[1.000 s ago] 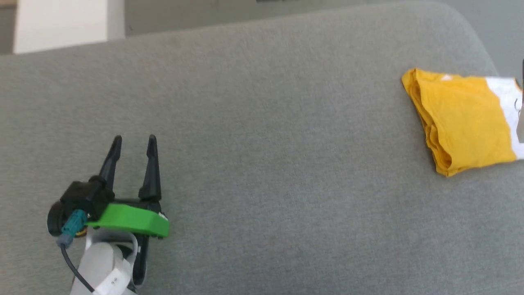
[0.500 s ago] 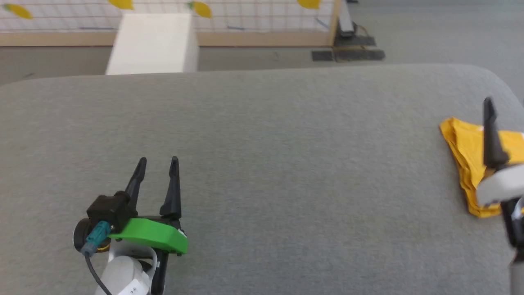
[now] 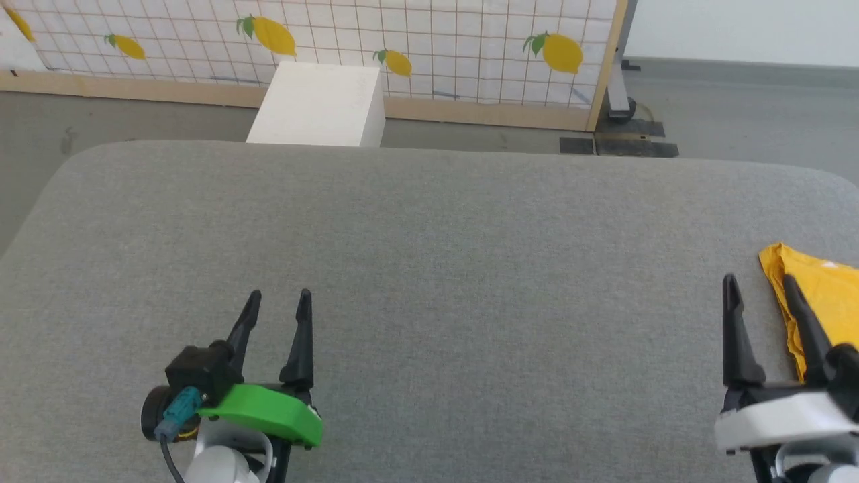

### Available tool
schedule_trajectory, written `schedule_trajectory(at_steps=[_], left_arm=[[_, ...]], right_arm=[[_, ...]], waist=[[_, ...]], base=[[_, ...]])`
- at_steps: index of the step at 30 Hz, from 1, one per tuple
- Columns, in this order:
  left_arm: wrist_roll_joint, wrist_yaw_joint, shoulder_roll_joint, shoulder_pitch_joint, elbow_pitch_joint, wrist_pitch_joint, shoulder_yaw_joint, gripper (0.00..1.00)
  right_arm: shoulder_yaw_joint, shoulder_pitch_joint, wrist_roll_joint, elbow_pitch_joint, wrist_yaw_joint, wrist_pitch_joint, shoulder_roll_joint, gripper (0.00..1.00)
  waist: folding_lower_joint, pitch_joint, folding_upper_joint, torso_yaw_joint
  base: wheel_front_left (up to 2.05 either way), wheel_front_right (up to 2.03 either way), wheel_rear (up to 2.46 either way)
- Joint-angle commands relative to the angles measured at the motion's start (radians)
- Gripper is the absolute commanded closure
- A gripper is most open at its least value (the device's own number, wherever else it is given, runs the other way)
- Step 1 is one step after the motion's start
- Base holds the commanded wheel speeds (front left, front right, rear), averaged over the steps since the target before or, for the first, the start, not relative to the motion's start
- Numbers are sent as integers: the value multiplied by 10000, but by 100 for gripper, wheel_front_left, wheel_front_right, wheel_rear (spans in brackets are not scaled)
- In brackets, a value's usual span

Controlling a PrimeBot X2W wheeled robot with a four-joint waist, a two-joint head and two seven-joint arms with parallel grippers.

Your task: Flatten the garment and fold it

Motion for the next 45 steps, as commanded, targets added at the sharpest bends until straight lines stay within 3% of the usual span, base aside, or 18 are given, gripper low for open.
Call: schedule_trajectory(at_steps=[1, 18, 19, 45], left_arm=[[-19, -65, -35, 138, 20, -35, -36, 0], [-57, -71, -86, 400, 152, -36, -324, 0], [6, 5, -35, 277, 121, 6, -323, 100], [319, 166, -56, 363, -171, 346, -213, 100]], right_arm=[[31, 212, -82, 50, -17, -147, 39, 0], [526, 743, 388, 780, -17, -628, 55, 0], [505, 648, 308, 756, 0, -570, 33, 100], [621, 507, 125, 766, -2, -307, 34, 100]], waist=[[1, -87, 0, 64], [1, -130, 0, 168], [1, -133, 0, 166], [1, -131, 0, 58]], base=[[0, 0, 0], [0, 0, 0], [0, 0, 0], [0, 0, 0]])
